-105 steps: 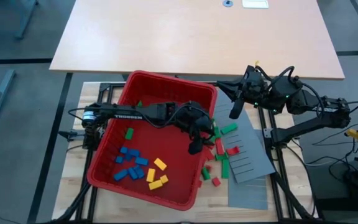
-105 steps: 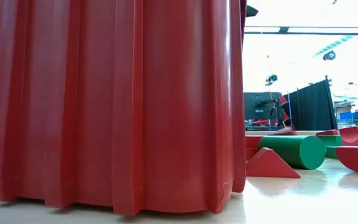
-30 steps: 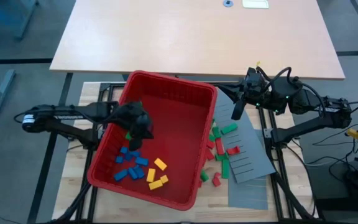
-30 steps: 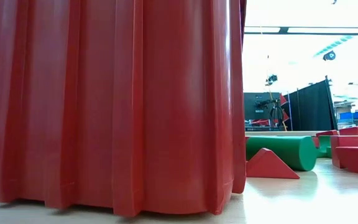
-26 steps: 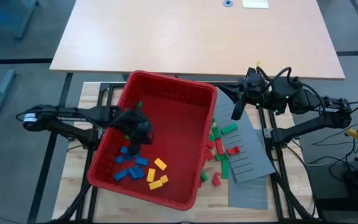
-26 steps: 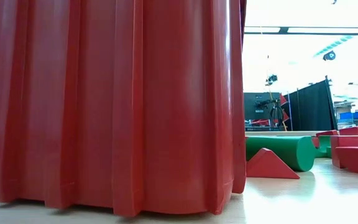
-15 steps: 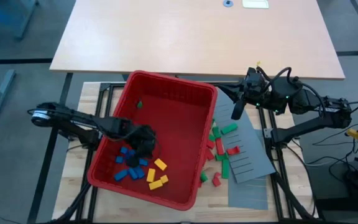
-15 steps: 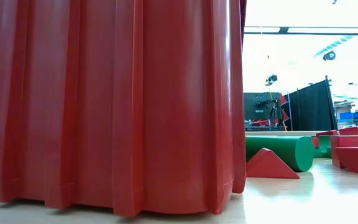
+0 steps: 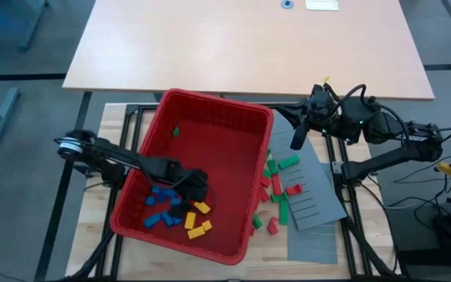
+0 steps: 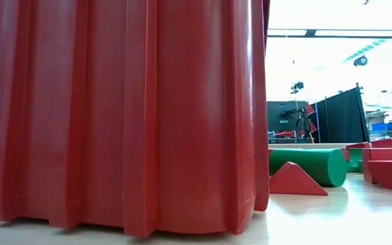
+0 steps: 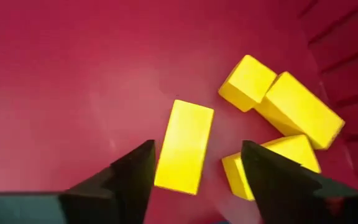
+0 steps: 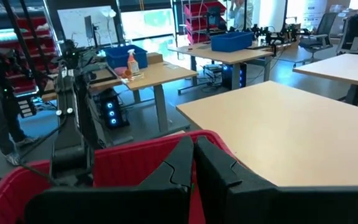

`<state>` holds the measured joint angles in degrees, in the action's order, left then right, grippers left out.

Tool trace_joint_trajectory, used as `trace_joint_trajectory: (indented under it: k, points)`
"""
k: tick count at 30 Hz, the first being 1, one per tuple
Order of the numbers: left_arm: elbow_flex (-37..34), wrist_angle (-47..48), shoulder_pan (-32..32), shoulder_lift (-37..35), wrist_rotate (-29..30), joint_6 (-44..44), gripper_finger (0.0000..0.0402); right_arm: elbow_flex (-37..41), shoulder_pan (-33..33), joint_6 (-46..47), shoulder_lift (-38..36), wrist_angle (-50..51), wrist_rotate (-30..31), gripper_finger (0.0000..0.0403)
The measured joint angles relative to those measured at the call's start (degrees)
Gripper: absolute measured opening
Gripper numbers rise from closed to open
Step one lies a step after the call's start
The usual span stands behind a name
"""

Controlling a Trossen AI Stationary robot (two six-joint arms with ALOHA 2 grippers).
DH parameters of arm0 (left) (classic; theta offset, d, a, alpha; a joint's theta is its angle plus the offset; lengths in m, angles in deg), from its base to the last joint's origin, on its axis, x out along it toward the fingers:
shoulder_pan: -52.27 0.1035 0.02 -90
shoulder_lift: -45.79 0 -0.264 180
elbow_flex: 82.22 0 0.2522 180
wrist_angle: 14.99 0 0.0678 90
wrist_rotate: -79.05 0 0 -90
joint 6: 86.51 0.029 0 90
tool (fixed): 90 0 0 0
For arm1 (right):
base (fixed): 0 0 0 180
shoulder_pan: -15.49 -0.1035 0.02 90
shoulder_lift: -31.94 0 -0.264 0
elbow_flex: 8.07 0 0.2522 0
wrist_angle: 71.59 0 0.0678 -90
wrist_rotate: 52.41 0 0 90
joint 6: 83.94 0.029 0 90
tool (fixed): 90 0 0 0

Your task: Sort blocks

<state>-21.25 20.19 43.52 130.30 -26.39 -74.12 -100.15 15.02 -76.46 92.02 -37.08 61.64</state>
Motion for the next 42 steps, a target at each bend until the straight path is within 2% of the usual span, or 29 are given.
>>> trace_joint_trajectory:
  k: [4,7,16,22,29,36,42]
  points:
    - [0.02,-1.21,0.0,2.48,0.02,0.02,0.0255,0.0,0.0,0.0,0.0,-0.02,0.02,0.0]
    - [0.02,-1.43,0.0,3.76,0.02,0.41,0.0267,0.02,0.0,0.0,0.0,0.0,0.0,0.0]
    - [0.02,-2.03,0.0,8.26,0.13,0.53,0.0254,0.02,0.02,0.0,0.0,-0.02,0.02,0.0]
    - [0.03,-2.72,-0.11,10.53,5.25,-2.49,0.0221,0.0,0.02,0.0,0.0,-0.02,0.02,0.0]
    - [0.07,-3.49,-0.05,10.44,7.46,-5.72,0.0116,0.01,0.02,0.69,0.02,-0.02,0.01,0.0]
    - [0.07,-3.33,0.0,9.8,7.73,-9.27,0.0112,0.01,0.02,0.85,0.02,-0.02,0.02,0.0]
    - [0.04,-2.89,0.45,5.25,12.39,-10.23,0.0112,0.0,0.02,0.88,0.02,-0.04,0.02,0.0]
